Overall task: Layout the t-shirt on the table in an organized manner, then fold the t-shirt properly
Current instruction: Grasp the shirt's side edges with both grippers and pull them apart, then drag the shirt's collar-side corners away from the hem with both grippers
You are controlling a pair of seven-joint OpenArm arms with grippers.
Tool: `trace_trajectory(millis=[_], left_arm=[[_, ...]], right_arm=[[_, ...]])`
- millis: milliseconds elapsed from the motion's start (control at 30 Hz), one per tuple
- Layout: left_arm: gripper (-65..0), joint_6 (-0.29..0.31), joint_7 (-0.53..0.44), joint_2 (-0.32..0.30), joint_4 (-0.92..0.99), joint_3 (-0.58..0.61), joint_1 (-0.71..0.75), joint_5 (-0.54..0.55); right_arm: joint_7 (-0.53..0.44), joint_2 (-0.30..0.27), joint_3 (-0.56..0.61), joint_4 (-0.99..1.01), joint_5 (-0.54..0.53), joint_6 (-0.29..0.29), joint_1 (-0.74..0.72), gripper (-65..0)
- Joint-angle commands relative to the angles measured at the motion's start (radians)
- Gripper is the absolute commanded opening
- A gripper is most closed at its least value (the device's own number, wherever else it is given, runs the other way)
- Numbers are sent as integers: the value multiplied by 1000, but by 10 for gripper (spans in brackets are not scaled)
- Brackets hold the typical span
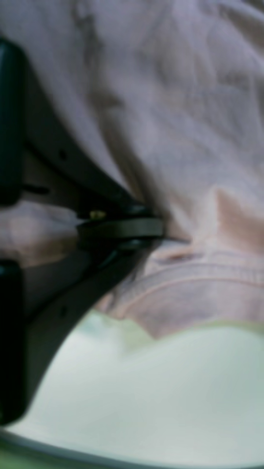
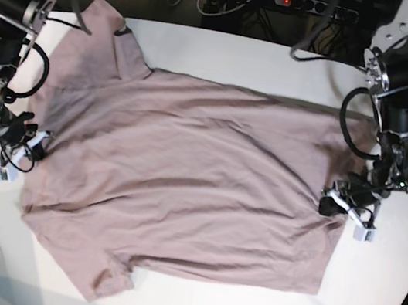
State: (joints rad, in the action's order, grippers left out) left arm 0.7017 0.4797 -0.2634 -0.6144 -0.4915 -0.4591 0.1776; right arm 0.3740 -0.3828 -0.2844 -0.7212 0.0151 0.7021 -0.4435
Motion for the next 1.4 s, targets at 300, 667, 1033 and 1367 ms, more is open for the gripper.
trace_trajectory(millis=[300, 667, 1033, 1367], left_arm=[[-645, -4, 221, -12, -327, -14, 69, 23], [-644, -4, 382, 85, -740, -154, 356, 129], [-644, -4, 291, 62, -591, -152, 458, 127], [-644, -4, 261, 45, -560, -146, 560, 135]], right_arm=[[81, -40, -126, -139, -13, -4, 74, -650], [221, 144, -255, -796, -13, -4, 447, -650], [222, 235, -249, -802, -10, -4, 544, -650], [222, 242, -249, -811, -10, -4, 676, -650]])
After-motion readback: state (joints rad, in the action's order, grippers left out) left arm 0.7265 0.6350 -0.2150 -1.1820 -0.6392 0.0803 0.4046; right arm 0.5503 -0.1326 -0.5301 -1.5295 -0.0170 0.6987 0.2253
